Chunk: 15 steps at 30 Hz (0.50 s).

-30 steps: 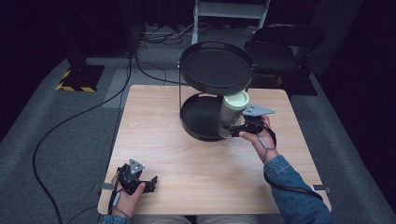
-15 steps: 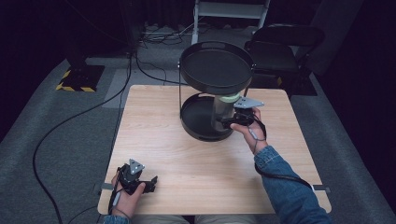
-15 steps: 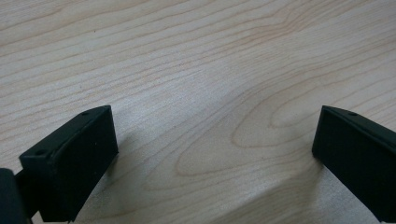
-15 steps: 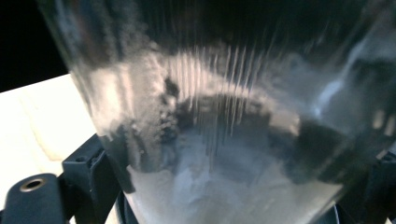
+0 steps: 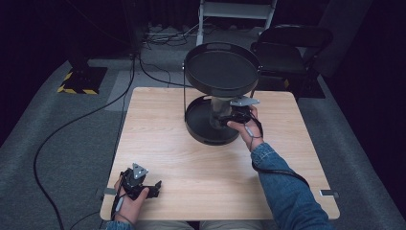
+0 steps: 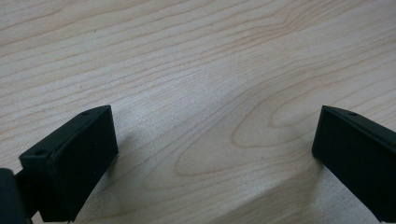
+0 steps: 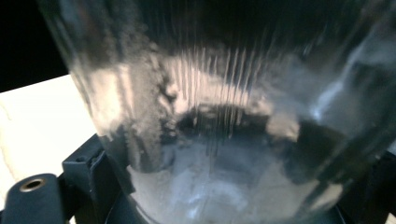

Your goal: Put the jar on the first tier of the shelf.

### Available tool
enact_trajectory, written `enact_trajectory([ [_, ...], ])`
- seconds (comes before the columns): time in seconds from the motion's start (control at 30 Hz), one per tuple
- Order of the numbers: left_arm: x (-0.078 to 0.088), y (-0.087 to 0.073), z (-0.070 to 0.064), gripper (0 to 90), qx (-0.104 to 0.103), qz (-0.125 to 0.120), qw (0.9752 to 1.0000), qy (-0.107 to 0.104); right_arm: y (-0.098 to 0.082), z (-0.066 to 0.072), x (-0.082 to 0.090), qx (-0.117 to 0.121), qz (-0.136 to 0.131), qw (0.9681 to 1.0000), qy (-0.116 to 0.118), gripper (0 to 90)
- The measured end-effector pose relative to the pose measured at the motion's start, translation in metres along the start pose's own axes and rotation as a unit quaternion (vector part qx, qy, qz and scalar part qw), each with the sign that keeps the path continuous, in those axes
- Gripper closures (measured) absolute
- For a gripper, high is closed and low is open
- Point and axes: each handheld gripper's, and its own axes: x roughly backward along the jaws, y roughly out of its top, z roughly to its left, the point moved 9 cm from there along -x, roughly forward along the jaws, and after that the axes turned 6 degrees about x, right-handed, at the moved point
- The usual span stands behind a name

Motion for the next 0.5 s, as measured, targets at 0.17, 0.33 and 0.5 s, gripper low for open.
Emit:
enact_trajectory([
  [0.17, 0.000, 0.000, 0.000, 0.1, 0.000, 0.000, 1.0000, 0.000, -0.001, 0.000, -0.015, 0.005, -0.005, 1.0000, -0.001, 11.0],
  [0.33, 0.000, 0.000, 0.000, 0.1, -0.001, 0.001, 1.0000, 0.000, -0.008, 0.002, -0.025, 0.000, 0.005, 1.0000, -0.001, 11.0],
  [0.5, 0.000, 0.000, 0.000, 0.1, -0.001, 0.001, 1.0000, 0.000, -0.016, 0.002, -0.032, -0.003, 0.014, 0.9999, -0.004, 11.0],
])
